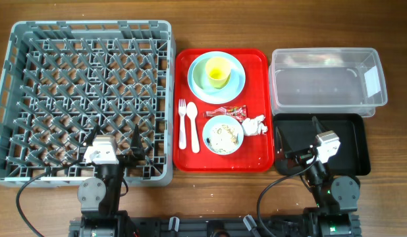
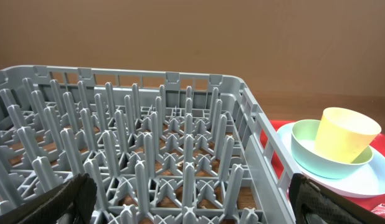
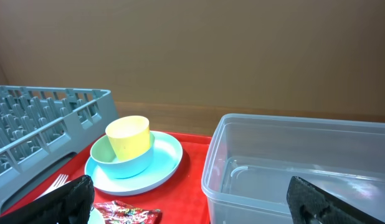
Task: Sort waste into correct bins and load items into the dishwasher rack
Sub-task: 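Lift the left gripper from rest and move it toward the red tray, then lower the left gripper onto the white spoon and grasp it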
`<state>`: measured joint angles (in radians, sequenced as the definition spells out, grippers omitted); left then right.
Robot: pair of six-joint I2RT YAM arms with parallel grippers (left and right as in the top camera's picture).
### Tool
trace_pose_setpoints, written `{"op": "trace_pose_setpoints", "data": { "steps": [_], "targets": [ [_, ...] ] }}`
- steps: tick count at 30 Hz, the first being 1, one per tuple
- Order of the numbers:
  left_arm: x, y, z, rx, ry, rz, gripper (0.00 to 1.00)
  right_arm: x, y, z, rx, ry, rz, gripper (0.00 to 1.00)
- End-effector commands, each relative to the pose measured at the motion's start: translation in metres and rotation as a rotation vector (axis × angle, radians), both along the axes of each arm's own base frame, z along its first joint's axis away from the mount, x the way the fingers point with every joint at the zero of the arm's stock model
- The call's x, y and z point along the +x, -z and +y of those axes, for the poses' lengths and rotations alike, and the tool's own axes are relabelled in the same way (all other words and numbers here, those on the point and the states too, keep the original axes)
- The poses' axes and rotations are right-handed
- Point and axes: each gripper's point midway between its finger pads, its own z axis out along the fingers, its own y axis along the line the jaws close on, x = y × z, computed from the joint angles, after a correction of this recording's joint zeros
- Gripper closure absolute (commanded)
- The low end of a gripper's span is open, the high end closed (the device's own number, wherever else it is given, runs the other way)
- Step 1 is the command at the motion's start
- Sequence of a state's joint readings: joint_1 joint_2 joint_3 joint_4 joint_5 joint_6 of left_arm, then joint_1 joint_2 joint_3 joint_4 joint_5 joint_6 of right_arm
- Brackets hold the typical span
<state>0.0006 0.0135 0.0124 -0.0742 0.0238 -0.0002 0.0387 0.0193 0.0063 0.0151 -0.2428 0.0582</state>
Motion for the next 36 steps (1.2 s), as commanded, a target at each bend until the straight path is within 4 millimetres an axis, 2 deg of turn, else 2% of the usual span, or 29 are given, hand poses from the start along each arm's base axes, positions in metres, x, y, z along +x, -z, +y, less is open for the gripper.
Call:
{"op": "trace_pose_setpoints", "data": {
  "steps": [1, 4, 6, 8, 12, 17, 20, 21, 23, 26, 31, 33, 36],
  "targets": [
    [0.0, 0.002, -0.001, 0.021, 0.007, 0.0, 0.0, 0.0, -0.001, 0.001, -0.003, -0.003, -0.007, 0.0],
    [0.0, -0.008, -0.003, 0.017, 0.017, -0.04, 0.0, 0.0, -0.001, 0.001, -0.003, -0.003, -0.007, 0.0],
    [0.0, -0.004, -0.011, 0.012, 0.063, -0.024, 0.0, 0.0, -0.001, 0.001, -0.003, -0.003, -0.007, 0.0],
    [0.0, -0.008, -0.013, 0.011, 0.073, -0.042, 0.0, 0.0, -0.001, 0.001, -0.003, -0.003, -0.007, 0.0],
    [-0.006, -0.036, -0.037, -0.042, 0.217, -0.128, 0.0, 0.0, -0.001, 0.001, -0.002, -0.004, -0.006, 0.01],
    [-0.019, -0.086, -0.039, -0.29, 0.233, -0.16, 0.0, 0.0, -0.001, 0.001, -0.003, -0.004, -0.007, 0.0],
    [-0.028, -0.114, -0.047, -0.3, 0.278, -0.142, 0.0, 0.0, -0.001, 0.001, -0.003, -0.004, -0.007, 0.0],
    [-0.031, -0.132, -0.053, -0.305, 0.308, -0.087, 0.0, 0.0, -0.001, 0.001, -0.003, -0.004, -0.007, 0.0],
    [-0.032, -0.147, -0.06, -0.317, 0.338, -0.006, 0.0, 0.0, -0.001, 0.001, -0.003, -0.004, -0.007, 0.0],
    [-0.024, -0.177, -0.071, -0.352, 0.375, 0.204, 0.0, 0.0, -0.001, 0.001, -0.003, -0.003, -0.007, 0.0],
    [-0.007, -0.204, -0.078, -0.425, 0.359, 0.54, 0.0, 0.0, 0.0, 0.001, -0.003, -0.004, -0.001, 0.0],
    [0.004, -0.215, -0.083, -0.445, 0.378, 0.598, 0.0, 0.0, 0.0, 0.001, -0.003, -0.004, -0.001, 0.0],
    [0.021, -0.218, -0.088, -0.465, 0.404, 0.638, 0.0, 0.0, 0.0, 0.001, -0.003, -0.004, -0.001, 0.0]
  ]
}}
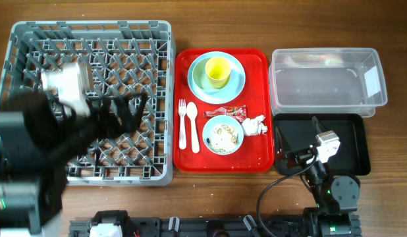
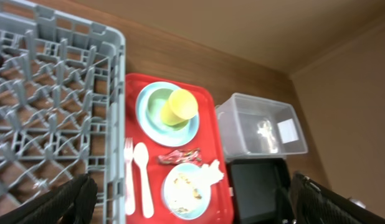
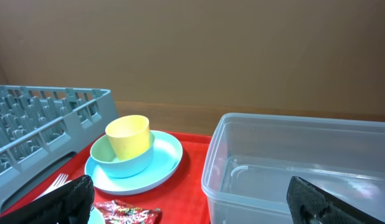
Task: Sort waste into correct bins and load items into the dishwasher rack
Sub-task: 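Lower the left gripper onto the white spoon and grasp it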
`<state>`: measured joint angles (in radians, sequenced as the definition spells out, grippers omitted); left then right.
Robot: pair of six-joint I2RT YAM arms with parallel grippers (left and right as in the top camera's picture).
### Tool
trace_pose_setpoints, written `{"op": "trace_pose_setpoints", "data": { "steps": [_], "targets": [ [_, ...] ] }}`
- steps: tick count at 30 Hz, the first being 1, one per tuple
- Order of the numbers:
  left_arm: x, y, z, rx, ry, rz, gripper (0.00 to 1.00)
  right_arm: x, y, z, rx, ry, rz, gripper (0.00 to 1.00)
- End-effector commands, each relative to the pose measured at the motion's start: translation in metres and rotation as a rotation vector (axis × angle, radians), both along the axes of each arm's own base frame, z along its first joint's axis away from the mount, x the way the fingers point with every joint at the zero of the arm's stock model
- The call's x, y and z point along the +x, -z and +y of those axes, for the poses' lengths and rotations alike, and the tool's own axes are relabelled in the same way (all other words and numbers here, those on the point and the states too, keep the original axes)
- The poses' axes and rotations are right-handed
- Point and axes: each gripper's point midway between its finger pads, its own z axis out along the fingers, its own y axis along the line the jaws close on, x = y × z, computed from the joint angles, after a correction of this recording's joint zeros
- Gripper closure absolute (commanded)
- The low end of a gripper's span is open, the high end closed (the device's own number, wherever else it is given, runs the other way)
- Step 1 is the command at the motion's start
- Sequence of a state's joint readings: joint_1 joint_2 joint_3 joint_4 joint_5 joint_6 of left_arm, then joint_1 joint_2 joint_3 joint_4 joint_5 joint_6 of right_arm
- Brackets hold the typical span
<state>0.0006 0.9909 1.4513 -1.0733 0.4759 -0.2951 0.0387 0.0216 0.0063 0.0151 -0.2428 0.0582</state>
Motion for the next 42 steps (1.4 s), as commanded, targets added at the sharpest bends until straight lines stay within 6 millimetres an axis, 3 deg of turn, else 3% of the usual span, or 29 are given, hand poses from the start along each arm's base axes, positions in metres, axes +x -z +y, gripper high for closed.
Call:
{"op": "trace_pose_setpoints", "data": {
  "steps": [1, 2, 3, 4, 7, 12, 16, 20, 23, 27, 29, 33, 39, 42],
  "targets": [
    [0.018, -0.006, -0.017, -0.064, 0.084, 0.051, 0.16, 0.0, 0.0, 0.001, -0.003, -0.003, -0.003, 0.0],
    [0.021, -0.001, -0.018, -0.075, 0.089, 0.079, 0.55, 0.0, 0.0, 0.001, -0.003, -0.003, -0.003, 0.0],
    [0.022, 0.008, -0.017, -0.091, 0.069, 0.132, 0.84, 0.0, 0.0, 0.001, -0.003, -0.004, -0.003, 0.0],
    [0.024, 0.023, -0.016, -0.098, 0.034, 0.217, 0.96, 0.0, 0.0, 0.001, -0.003, -0.004, -0.003, 0.0],
    [0.024, 0.067, -0.012, -0.036, -0.056, 0.407, 0.96, 0.0, 0.0, 0.001, -0.003, -0.004, -0.003, 0.0],
    [0.026, 0.135, -0.031, 0.159, -0.092, 0.557, 0.96, 0.0, 0.0, 0.001, -0.003, -0.003, -0.003, 0.0],
    [0.034, 0.188, -0.061, 0.31, -0.084, 0.592, 0.92, 0.0, 0.0, 0.001, -0.003, -0.003, -0.003, 0.0],
    [0.045, 0.23, -0.094, 0.405, -0.021, 0.609, 0.83, 0.0, 0.0, 0.001, -0.003, -0.004, -0.003, 0.0],
    [0.052, 0.253, -0.099, 0.45, -0.022, 0.633, 0.69, 0.0, 0.0, 0.001, -0.003, -0.004, -0.003, 0.0],
    [0.055, 0.279, -0.101, 0.482, -0.02, 0.685, 0.7, 0.0, 0.0, 0.001, -0.003, -0.003, -0.003, 0.0],
    [0.055, 0.288, -0.102, 0.491, -0.018, 0.703, 0.77, 0.0, 0.0, 0.001, -0.002, -0.003, -0.003, 0.0],
    [0.051, 0.309, -0.115, 0.495, 0.02, 0.728, 0.76, 0.0, 0.0, 0.001, -0.003, -0.004, -0.003, 0.0],
    [0.05, 0.322, -0.125, 0.509, 0.041, 0.73, 0.74, 0.0, 0.0, 0.001, -0.003, -0.004, -0.003, 0.0],
    [0.052, 0.324, -0.12, 0.507, -0.026, 0.739, 0.73, 0.0, 0.0, 0.001, -0.003, -0.004, -0.003, 0.0]
  ]
}}
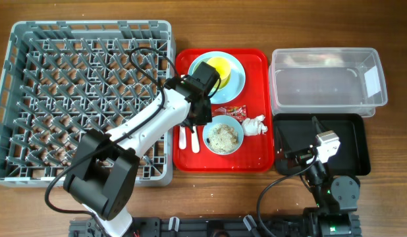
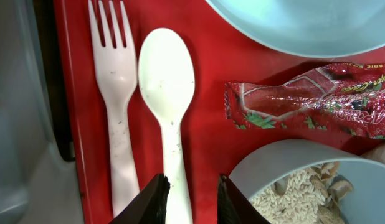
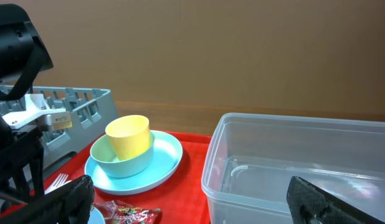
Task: Sort waste into correct bins and load items into the dishwasher rack
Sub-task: 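Lower the left gripper onto the white spoon and grasp it, then carry the white spoon left and insert it upright into the rack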
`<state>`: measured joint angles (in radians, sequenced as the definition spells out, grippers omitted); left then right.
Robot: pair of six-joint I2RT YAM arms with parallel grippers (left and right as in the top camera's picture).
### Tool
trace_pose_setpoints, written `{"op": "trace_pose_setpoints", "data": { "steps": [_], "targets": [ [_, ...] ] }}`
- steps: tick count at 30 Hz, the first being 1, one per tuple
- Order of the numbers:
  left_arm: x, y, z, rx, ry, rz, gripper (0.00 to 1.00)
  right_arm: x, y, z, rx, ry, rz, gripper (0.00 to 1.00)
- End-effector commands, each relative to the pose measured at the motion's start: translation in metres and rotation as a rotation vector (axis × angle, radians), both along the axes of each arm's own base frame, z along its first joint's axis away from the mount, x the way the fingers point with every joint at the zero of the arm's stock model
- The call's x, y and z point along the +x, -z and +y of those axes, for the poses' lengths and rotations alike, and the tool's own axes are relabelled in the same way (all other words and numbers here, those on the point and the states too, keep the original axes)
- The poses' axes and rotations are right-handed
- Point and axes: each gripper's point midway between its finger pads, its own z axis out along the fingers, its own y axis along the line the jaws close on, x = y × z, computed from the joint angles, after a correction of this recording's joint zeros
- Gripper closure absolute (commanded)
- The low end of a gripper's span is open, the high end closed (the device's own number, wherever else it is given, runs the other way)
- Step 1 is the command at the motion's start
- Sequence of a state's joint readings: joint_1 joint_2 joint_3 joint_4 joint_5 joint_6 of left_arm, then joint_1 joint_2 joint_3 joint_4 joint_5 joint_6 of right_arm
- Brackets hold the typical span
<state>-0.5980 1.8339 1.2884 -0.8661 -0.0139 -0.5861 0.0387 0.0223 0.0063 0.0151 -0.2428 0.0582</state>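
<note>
On the red tray [image 1: 256, 161] lie a white spoon [image 2: 167, 93] and a white fork [image 2: 114, 81] side by side. My left gripper [image 2: 191, 194] is low over them and open, with one finger on each side of the spoon's handle. A red snack wrapper [image 2: 311, 102] and a blue bowl of rice leftovers [image 2: 304, 186] are just to the right. A yellow cup [image 1: 220, 68] stands in a green bowl on a blue plate. A crumpled napkin [image 1: 254, 124] lies beside the rice bowl. My right gripper [image 3: 192, 199] is wide open and holds nothing.
The grey dishwasher rack [image 1: 85, 99] fills the left side, touching the tray. A clear plastic bin [image 1: 327, 82] stands at the back right, with a black bin [image 1: 348, 141] in front of it. My right arm rests over the black bin.
My left arm was raised high above the rack, looking down on the whole tray. Now it is down at the tray, open around the spoon's handle. The right arm has not moved.
Both arms first rested at the table's front edge, the left one open and facing across the rack. Then the left arm was high over the rack. Now its open fingers straddle the spoon on the tray. Nothing on the tray has moved.
</note>
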Motion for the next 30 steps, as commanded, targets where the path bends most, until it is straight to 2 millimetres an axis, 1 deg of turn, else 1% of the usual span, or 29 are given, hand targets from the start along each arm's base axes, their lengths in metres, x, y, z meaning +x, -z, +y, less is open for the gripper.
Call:
{"op": "trace_pose_setpoints", "data": {
  "steps": [1, 6, 12, 18, 21, 23, 24, 25, 27, 30],
  "targets": [
    [0.0, 0.008, 0.009, 0.043, -0.083, -0.002, 0.73, 0.0, 0.0, 0.001, -0.003, -0.003, -0.004, 0.0],
    [0.003, 0.014, 0.011, 0.045, -0.096, -0.02, 0.71, 0.0, 0.0, 0.001, -0.003, -0.004, -0.004, 0.0],
    [-0.005, 0.036, 0.016, 0.042, -0.112, -0.019, 0.7, 0.0, 0.0, 0.001, -0.003, -0.003, -0.004, 0.0],
    [-0.005, 0.049, 0.015, 0.02, -0.11, -0.047, 0.7, 0.0, 0.0, 0.001, -0.002, -0.004, -0.004, 0.0],
    [-0.008, 0.055, 0.01, 0.01, -0.093, -0.061, 0.7, 0.0, 0.0, 0.001, -0.003, -0.004, -0.004, 0.0],
    [-0.013, 0.059, 0.003, 0.003, -0.069, -0.071, 0.73, 0.0, 0.0, 0.001, -0.003, -0.003, -0.004, 0.0],
    [-0.014, 0.059, 0.001, 0.002, -0.062, -0.076, 0.76, 0.0, 0.0, 0.001, -0.002, -0.004, -0.004, 0.0],
    [-0.015, 0.059, -0.001, 0.01, -0.052, -0.085, 0.81, 0.0, 0.0, 0.001, -0.003, -0.003, -0.004, 0.0],
    [-0.015, 0.059, -0.001, 0.035, -0.041, -0.107, 0.96, 0.0, 0.0, 0.001, -0.003, -0.004, -0.004, 0.0],
    [-0.008, 0.051, 0.007, 0.1, -0.043, -0.17, 0.96, 0.0, 0.0, 0.001, -0.003, -0.004, -0.004, 0.0]
  ]
}}
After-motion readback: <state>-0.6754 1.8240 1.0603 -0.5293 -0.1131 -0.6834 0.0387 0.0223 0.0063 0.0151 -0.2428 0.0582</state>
